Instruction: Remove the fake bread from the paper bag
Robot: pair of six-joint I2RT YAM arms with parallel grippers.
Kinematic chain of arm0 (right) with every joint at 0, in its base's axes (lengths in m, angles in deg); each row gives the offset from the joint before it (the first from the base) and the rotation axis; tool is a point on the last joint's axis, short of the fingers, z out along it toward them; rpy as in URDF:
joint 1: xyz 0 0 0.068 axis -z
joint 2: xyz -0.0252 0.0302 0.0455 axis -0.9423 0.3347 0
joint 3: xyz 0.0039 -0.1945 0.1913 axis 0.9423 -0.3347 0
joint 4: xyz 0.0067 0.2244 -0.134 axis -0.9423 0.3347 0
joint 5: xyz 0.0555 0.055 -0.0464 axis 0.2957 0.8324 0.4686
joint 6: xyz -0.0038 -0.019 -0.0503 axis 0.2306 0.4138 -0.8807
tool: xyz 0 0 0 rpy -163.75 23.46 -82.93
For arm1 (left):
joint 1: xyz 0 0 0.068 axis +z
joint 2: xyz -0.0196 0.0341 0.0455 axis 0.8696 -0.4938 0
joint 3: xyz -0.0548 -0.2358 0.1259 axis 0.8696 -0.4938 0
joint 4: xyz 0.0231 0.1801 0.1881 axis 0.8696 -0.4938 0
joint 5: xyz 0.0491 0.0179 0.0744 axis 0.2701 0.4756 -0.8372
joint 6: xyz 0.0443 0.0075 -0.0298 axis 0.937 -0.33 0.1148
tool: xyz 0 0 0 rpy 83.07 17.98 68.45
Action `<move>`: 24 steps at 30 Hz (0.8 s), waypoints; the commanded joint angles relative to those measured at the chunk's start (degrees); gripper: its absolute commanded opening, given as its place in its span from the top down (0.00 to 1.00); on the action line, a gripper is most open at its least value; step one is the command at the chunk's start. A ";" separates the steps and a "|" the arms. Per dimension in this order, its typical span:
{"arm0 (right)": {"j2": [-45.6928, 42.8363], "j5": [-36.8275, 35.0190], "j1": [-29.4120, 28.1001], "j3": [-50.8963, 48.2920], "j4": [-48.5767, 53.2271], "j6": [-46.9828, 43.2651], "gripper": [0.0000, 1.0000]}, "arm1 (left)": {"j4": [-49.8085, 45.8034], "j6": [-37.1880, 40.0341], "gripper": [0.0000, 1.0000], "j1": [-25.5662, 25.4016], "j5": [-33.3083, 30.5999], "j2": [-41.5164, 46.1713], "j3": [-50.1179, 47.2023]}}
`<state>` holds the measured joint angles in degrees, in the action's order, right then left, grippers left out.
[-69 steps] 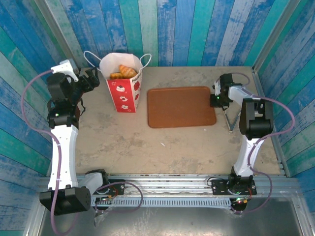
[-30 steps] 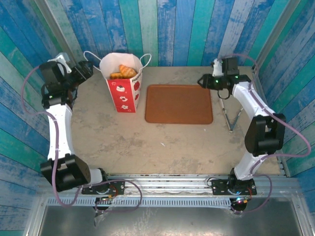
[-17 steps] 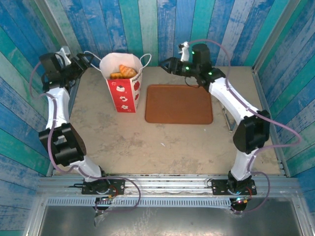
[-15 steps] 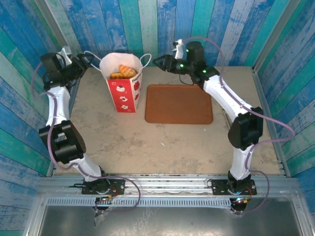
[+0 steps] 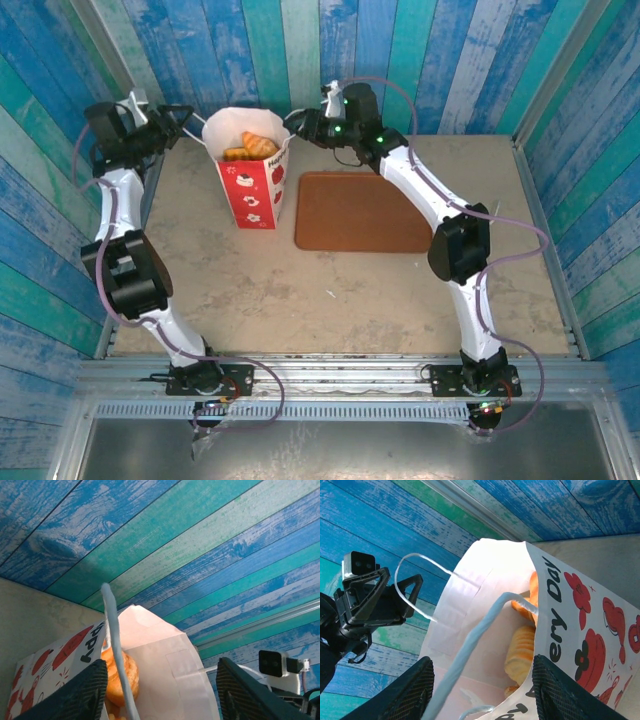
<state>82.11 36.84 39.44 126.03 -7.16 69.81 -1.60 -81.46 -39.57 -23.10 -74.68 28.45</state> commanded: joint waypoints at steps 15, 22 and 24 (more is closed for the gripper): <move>-0.38 -1.29 -0.09 4.18 2.88 -1.92 0.91 | 9.10 -6.80 0.97 0.17 3.42 -1.87 4.33; -0.87 2.27 -0.89 3.39 2.38 -1.04 0.97 | -4.20 0.53 1.00 1.01 1.84 0.49 13.84; -0.61 3.13 -1.57 3.25 1.19 -0.02 0.98 | -6.88 1.30 1.00 2.27 1.66 0.98 15.55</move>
<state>82.11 37.40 38.91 128.80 -4.45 68.80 -4.44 -83.53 -39.20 -20.54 -76.60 40.65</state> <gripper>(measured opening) 0.043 0.045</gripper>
